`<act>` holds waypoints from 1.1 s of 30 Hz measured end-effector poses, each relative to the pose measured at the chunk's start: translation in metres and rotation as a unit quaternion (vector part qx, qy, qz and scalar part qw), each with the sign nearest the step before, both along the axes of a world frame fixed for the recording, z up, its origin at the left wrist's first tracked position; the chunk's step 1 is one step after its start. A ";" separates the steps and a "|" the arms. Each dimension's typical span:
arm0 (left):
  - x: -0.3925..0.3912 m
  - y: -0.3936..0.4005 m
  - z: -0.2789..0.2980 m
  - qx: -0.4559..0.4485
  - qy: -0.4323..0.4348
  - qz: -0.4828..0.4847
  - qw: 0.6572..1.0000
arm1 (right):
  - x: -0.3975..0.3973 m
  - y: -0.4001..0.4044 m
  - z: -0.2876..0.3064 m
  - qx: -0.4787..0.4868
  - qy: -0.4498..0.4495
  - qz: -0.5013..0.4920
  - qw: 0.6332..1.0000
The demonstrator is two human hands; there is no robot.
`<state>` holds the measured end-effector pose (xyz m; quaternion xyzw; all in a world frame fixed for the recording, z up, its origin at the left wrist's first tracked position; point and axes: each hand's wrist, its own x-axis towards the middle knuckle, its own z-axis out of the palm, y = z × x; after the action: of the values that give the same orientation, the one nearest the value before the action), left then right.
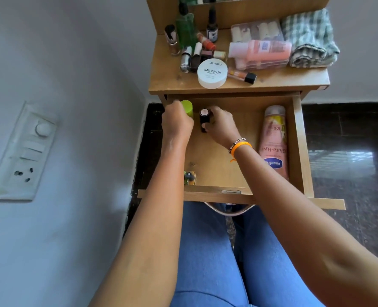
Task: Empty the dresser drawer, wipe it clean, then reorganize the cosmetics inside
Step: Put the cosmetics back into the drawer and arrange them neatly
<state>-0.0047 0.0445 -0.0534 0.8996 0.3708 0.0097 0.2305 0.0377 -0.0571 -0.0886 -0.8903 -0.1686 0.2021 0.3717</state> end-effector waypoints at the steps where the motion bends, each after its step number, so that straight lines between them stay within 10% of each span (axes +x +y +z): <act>1: 0.000 0.001 0.000 0.006 0.000 -0.003 1.000 | 0.001 0.003 -0.002 0.006 0.000 -0.008 1.000; 33: -0.016 0.022 -0.015 -0.027 -0.173 0.030 0.984 | 0.010 0.029 -0.017 0.061 0.061 -0.097 0.991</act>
<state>-0.0208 0.0666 -0.0682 0.8663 0.3521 0.1626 0.3148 0.0474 -0.0284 -0.1054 -0.8639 -0.0704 0.2082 0.4532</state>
